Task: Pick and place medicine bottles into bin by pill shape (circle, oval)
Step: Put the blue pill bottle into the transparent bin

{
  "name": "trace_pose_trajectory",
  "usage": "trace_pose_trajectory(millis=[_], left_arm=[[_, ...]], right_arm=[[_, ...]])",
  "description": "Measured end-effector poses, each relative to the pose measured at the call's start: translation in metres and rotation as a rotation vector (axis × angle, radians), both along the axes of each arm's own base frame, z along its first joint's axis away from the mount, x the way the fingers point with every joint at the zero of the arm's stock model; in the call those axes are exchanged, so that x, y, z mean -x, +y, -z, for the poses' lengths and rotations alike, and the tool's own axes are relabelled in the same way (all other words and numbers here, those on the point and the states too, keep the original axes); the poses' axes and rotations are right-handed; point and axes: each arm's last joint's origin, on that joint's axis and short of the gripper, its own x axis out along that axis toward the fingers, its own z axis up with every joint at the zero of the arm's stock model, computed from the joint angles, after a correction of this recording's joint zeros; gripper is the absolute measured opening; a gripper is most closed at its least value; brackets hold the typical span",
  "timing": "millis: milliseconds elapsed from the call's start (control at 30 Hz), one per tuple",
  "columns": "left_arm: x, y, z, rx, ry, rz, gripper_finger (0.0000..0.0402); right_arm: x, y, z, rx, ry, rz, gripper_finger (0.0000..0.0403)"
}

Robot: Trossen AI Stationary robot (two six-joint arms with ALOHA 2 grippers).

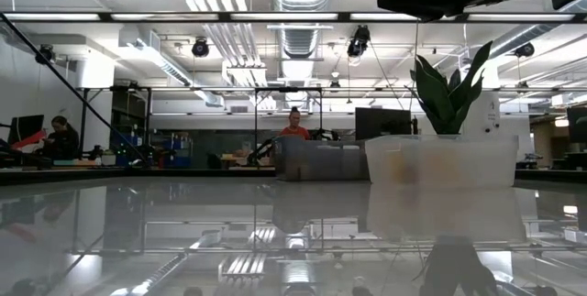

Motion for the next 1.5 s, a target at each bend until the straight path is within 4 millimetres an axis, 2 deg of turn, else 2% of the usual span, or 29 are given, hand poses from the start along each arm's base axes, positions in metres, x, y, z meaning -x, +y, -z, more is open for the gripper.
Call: trace_pose_trajectory(millis=[167,400,500,633,867,1000,1500], left_arm=[[0.010,-0.007,0.016,0.006,-0.020,0.042,0.0013],[0.027,-0.024,0.024,0.050,-0.070,0.168,0.0013],[0.034,-0.028,0.031,0.057,-0.077,0.192,0.0025],[0.037,-0.025,0.041,0.055,-0.071,0.154,0.0076],[0.041,-0.015,0.058,0.001,-0.045,0.127,0.0205],[0.042,-0.013,0.065,-0.014,-0.055,0.168,0.0243],[0.037,-0.004,0.082,-0.121,-0.279,0.148,0.0249]], right_arm=[[0.000,0.000,0.000,-0.013,-0.001,0.001,0.0192],[0.000,0.000,0.000,-0.023,-0.001,0.001,0.0192],[0.000,0.000,0.000,-0.024,-0.001,0.000,0.0192],[0.000,0.001,0.000,-0.026,0.000,-0.023,0.0192],[0.000,0.001,0.000,-0.025,0.001,-0.024,0.0192],[0.000,0.001,0.001,-0.025,0.003,-0.024,0.0192],[0.000,0.001,0.001,-0.021,0.010,-0.024,0.0192]])
